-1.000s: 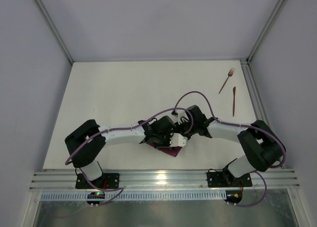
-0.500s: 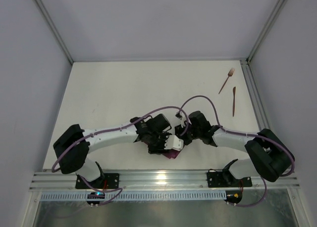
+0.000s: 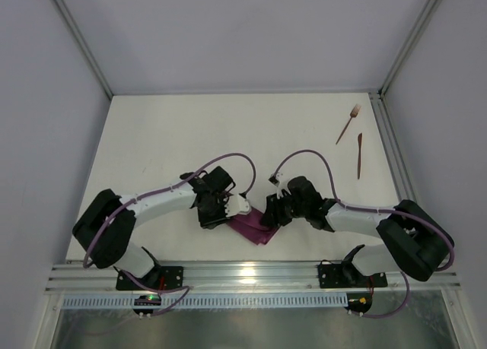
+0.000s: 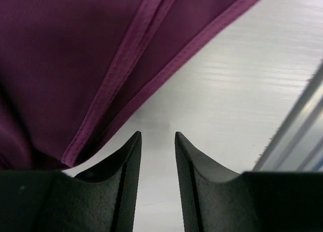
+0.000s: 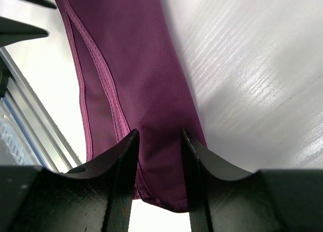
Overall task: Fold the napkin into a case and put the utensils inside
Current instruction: Move the smaller rectangle-folded napkin to the center of the board.
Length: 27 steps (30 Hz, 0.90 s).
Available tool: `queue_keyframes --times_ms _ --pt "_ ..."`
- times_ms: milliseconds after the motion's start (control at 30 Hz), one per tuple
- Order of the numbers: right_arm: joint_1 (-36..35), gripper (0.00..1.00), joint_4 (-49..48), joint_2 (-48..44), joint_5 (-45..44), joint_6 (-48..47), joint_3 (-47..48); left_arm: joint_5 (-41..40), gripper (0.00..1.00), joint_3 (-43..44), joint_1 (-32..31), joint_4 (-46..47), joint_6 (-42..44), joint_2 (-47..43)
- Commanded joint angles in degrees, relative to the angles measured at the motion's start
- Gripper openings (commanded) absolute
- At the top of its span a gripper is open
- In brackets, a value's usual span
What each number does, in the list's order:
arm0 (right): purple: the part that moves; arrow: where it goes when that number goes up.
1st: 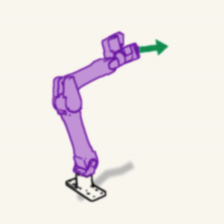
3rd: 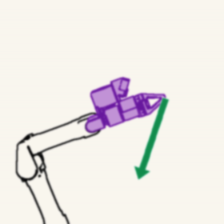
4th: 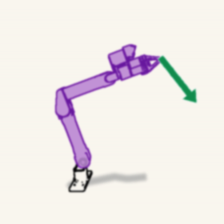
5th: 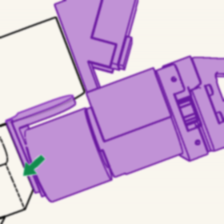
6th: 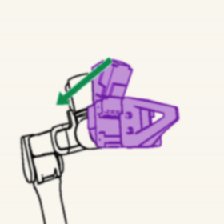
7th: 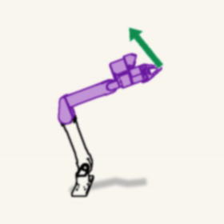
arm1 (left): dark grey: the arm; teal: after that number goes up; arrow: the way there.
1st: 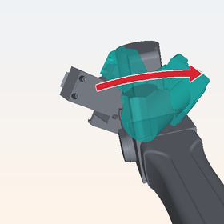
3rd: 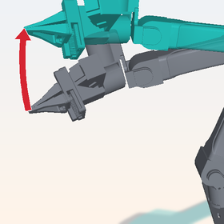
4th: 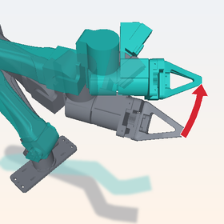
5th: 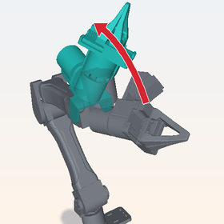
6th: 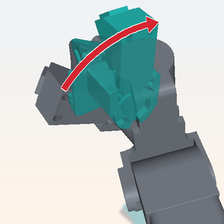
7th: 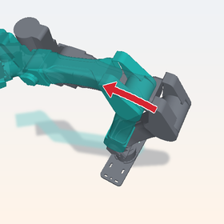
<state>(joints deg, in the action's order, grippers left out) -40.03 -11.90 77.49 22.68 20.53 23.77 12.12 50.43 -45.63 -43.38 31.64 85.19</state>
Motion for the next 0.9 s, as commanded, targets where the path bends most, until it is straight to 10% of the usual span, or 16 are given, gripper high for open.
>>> queue_keyframes --times_ms 0,433,867 --pt "-0.8 0.43 -3.9 0.3 -2.8 1.8 0.2 -5.6 0.36 0.2 2.4 9.3 -2.9 3.2" --pt "-1.3 0.43 -2.9 11.8 -6.5 1.9 12.4 -3.5 0.36 5.7 6.2 22.5 -5.2 10.8" --pt "1.0 0.43 -6.8 16.5 -1.9 4.2 13.0 17.5 0.42 2.8 7.7 11.8 6.5 -4.0"
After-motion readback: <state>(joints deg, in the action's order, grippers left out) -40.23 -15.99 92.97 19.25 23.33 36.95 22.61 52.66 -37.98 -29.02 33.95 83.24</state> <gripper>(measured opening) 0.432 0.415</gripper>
